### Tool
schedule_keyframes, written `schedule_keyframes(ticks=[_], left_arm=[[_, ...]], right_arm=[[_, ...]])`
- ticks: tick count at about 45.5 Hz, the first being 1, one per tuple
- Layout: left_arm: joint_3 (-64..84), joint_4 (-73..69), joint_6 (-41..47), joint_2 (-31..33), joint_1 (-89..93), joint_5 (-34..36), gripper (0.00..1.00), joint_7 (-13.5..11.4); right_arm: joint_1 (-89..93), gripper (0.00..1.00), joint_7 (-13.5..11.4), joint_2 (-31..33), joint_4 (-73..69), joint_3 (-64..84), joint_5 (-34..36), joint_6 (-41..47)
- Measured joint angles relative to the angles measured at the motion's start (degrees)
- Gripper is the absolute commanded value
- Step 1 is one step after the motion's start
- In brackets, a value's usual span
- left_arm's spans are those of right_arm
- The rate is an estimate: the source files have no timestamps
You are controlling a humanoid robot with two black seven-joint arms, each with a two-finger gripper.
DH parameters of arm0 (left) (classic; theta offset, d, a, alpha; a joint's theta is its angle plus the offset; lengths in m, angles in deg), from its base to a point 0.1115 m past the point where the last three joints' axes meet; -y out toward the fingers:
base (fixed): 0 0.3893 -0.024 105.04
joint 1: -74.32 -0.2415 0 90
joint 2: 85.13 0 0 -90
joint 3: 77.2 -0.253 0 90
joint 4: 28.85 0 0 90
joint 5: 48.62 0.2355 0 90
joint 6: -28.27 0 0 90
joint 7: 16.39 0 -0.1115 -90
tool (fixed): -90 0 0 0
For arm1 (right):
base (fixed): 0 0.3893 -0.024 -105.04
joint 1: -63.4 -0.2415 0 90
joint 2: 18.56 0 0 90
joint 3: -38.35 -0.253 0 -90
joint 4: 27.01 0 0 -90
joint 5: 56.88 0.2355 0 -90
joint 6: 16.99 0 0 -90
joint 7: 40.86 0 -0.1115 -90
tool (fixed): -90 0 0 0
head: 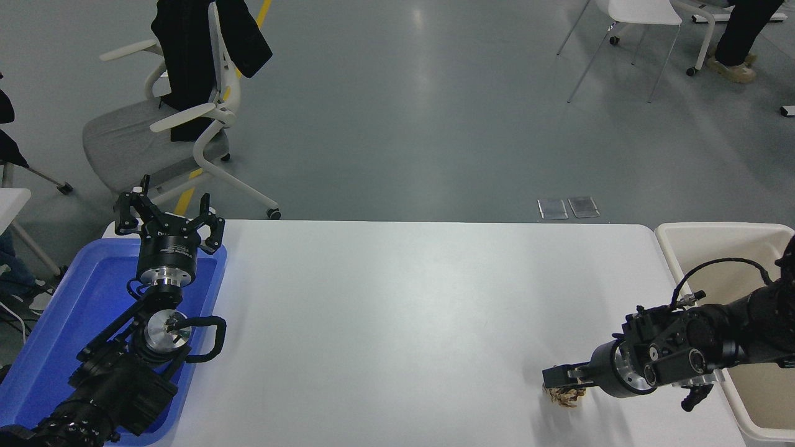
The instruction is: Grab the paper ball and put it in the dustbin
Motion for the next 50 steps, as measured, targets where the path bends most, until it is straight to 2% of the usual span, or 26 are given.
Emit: schedule_keyframes(ticks=[9, 11, 15, 18, 21, 36, 50], left_arm=[[0.0, 0.0, 0.0, 0.0, 0.0, 0.0, 0.99, 0.0], [0.0, 0.0, 0.0, 0.0, 0.0, 0.0, 0.99, 0.0], [0.0, 0.0, 0.0, 0.0, 0.0, 0.0, 0.99, 0.0], [0.0, 0.0, 0.0, 0.0, 0.0, 0.0, 0.99, 0.0], [0.0, 0.0, 0.0, 0.0, 0.0, 0.0, 0.99, 0.0], [0.0, 0.0, 0.0, 0.0, 0.0, 0.0, 0.99, 0.0], [0.0, 0.0, 0.0, 0.0, 0.0, 0.0, 0.99, 0.0]], right_arm=[[0.9, 0.70, 0.0, 0.0, 0.1, -0.9, 0.3, -0.2], [1.0, 0.59, 0.1, 0.0, 0.1, -1.0, 0.4, -0.2], [1.2, 0.26, 0.3, 0.0, 0.1, -1.2, 0.9, -0.3], [1.3, 0.16, 0.3, 0.0, 0.1, -1.2, 1.1, -0.5], [1.3, 0.00, 0.4, 0.0, 0.0, -1.3, 1.3, -0.6], [-4.7, 0.00, 0.6, 3.2, -4.2, 0.9, 1.2, -0.6], [-28.8, 0.00, 1.2, 7.9, -17.2, 11.3, 0.9, 2.2]])
